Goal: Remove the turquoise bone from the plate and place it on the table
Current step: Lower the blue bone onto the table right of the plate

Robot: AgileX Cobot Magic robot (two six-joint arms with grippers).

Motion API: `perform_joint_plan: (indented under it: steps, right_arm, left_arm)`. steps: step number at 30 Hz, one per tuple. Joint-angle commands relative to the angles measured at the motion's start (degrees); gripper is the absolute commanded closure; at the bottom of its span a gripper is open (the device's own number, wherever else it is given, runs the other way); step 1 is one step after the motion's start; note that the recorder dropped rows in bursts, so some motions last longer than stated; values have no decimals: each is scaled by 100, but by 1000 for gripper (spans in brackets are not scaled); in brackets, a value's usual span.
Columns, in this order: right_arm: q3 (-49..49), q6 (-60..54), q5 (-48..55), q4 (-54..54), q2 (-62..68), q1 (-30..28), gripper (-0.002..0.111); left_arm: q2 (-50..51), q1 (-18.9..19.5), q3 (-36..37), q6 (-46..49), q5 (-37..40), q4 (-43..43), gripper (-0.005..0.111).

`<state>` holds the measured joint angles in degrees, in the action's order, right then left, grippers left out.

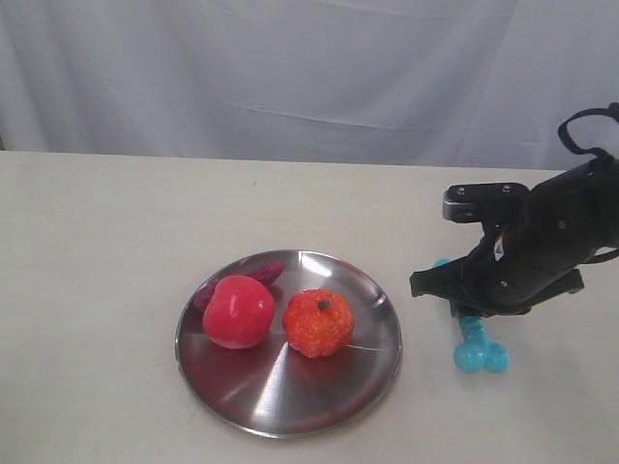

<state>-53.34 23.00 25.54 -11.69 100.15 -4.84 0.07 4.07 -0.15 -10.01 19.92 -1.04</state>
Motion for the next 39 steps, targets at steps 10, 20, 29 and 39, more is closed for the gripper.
perform_joint_plan:
  steps: [10,20,29,39]
  right_arm:
    - [-216,165,-344,-26,352,-20,109]
    - [-216,164,-317,-26,352,384,109]
    - [-216,271,-135,-43,355,383,109]
    - [-216,271,-319,-89,602,383,109]
  left_arm:
    - [-7,-30,15,-11,-31,-19,107]
    - [-7,-30,15,-11,-31,-19,107]
    - [-7,-30,15,-11,-31,-19,107]
    - [-7,-30,15,-11,-31,-19,107]
